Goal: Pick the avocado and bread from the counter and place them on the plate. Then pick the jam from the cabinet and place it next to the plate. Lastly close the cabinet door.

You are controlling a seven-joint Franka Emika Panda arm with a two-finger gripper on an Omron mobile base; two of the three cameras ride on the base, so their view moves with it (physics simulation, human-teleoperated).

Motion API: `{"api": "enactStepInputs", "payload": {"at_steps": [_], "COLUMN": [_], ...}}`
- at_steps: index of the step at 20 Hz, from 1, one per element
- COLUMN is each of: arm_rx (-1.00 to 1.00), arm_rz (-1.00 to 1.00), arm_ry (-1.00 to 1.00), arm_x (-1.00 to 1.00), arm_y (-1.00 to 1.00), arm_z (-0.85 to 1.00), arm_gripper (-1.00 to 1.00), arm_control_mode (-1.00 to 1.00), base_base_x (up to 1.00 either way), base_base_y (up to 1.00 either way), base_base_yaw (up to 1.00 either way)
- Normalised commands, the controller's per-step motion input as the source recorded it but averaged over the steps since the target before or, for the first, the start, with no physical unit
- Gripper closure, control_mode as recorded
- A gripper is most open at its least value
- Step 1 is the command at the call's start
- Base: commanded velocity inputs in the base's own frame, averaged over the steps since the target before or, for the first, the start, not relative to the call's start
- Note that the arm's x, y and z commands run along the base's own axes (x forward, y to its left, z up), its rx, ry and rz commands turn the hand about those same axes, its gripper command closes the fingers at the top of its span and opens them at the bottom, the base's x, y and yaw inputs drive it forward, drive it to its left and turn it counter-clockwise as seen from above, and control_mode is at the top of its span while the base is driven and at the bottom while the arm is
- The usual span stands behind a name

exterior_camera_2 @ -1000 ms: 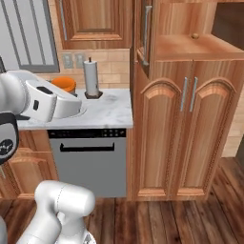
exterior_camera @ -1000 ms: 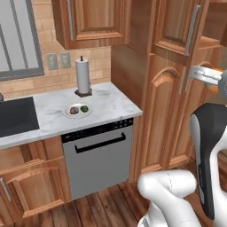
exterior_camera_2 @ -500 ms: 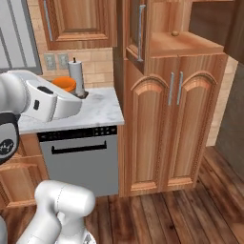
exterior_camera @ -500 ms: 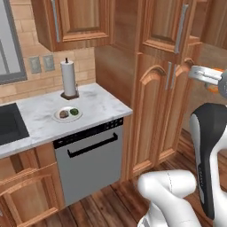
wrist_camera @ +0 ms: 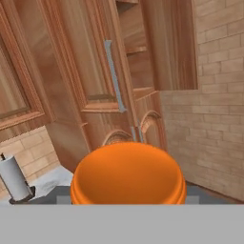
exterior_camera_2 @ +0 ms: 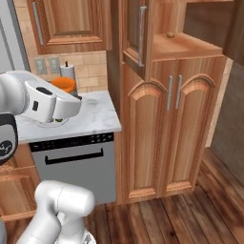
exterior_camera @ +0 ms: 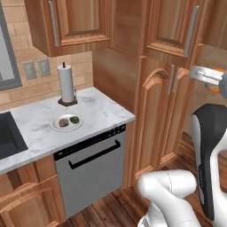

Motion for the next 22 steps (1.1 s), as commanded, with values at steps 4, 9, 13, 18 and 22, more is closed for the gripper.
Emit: {"api": "enactStepInputs", "payload": {"at_steps": [4,9,13,18,22], "arm_rx": [0.0,0.0,0.0,0.0,0.0], "arm_rz": [0.0,0.0,0.0,0.0,0.0], "arm_ry": [0.0,0.0,0.0,0.0,0.0], "arm_x": [0.0,0.0,0.0,0.0,0.0], "arm_y": [0.0,0.0,0.0,0.0,0.0], "arm_z": [0.0,0.0,0.0,0.0,0.0], "arm_gripper": [1.0,1.0,1.0,1.0,1.0], "arm_control_mode": [1.0,1.0,1.0,1.0,1.0], "base_base_x": [0.43,0.28,0.3,0.4,0.45], "base_base_y": [0.3,0.35,0.37,0.34,0.37], "base_base_yaw": [-0.08,-0.16,-0.16,-0.09,-0.03]}}
